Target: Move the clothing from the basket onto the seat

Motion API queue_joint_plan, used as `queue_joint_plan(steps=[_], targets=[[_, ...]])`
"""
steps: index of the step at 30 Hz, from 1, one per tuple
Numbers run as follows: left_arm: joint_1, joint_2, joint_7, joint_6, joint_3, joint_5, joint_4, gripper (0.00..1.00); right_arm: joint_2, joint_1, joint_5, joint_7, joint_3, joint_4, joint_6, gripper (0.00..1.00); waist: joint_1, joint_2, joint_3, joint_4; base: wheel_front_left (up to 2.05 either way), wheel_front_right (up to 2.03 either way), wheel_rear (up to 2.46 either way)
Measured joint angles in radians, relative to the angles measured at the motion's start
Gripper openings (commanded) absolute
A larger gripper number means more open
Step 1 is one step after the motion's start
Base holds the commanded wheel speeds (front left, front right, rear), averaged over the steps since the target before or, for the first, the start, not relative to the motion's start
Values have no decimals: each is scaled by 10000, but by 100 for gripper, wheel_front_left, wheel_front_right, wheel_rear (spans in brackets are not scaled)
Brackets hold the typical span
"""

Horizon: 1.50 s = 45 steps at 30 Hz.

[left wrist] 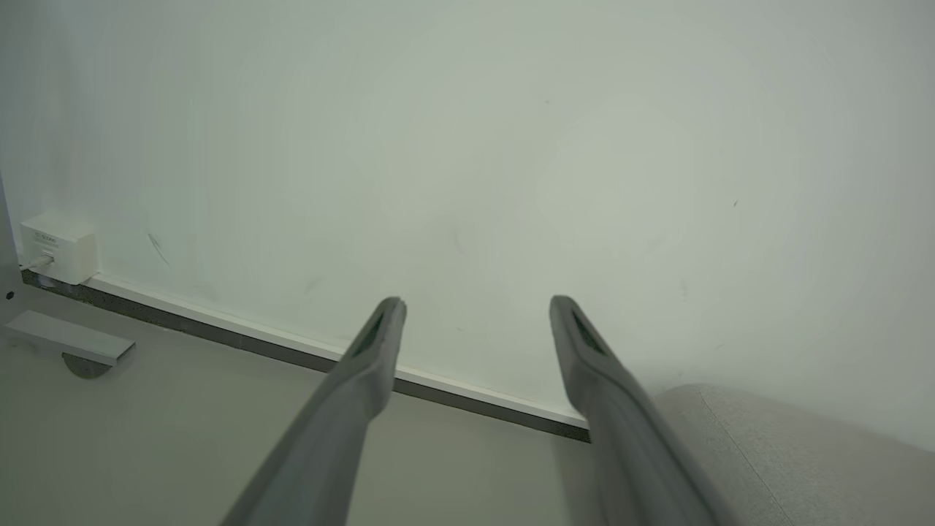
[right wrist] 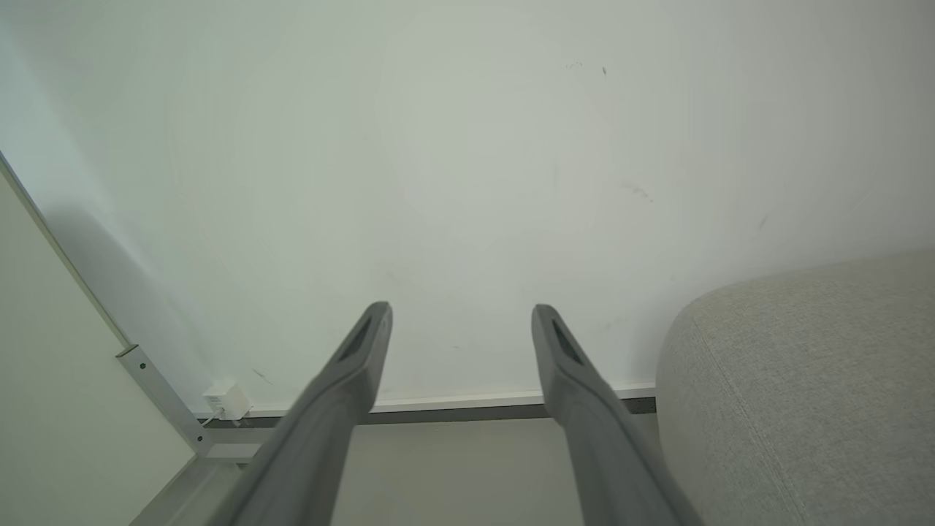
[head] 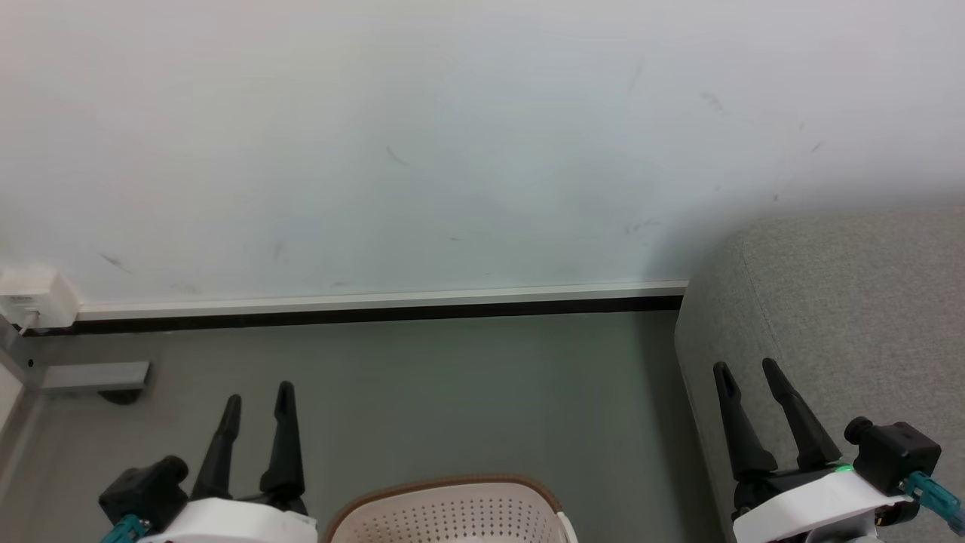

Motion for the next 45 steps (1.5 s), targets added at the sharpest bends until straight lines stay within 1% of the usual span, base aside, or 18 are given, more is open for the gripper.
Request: queue_joint_plan(steps=[10, 18, 26, 27, 39, 45], targets=[[1, 6, -217, 125, -21, 807, 142, 100, 54, -38, -872, -228, -4, 311, 0, 100, 0, 0, -33, 4, 0, 0, 0], [0, 10, -355, 144, 23, 1576, 176, 100, 82, -159, -1463, -408, 35, 449, 2, 100, 0, -1, -63, -120, 0, 0, 0], [0, 15, -520, 174, 21, 1973, 186, 100, 113, -159, -1810, -527, 38, 495, 2, 100, 0, 0, -90, -141, 0, 0, 0], [0, 17, -554, 176, 29, 2159, 186, 100, 113, -159, -1906, -560, 56, 510, 2, 100, 0, 0, -96, -137, 0, 0, 0], [8, 23, -763, 307, 31, 2823, 136, 100, 111, -218, -2472, -761, 226, 514, 4, 100, 0, 0, -78, -154, 0, 0, 0], [8, 25, -763, 307, 100, 2823, 150, 100, 117, -221, -2472, -761, 211, 504, 4, 100, 0, 0, -57, -181, 0, 0, 0]])
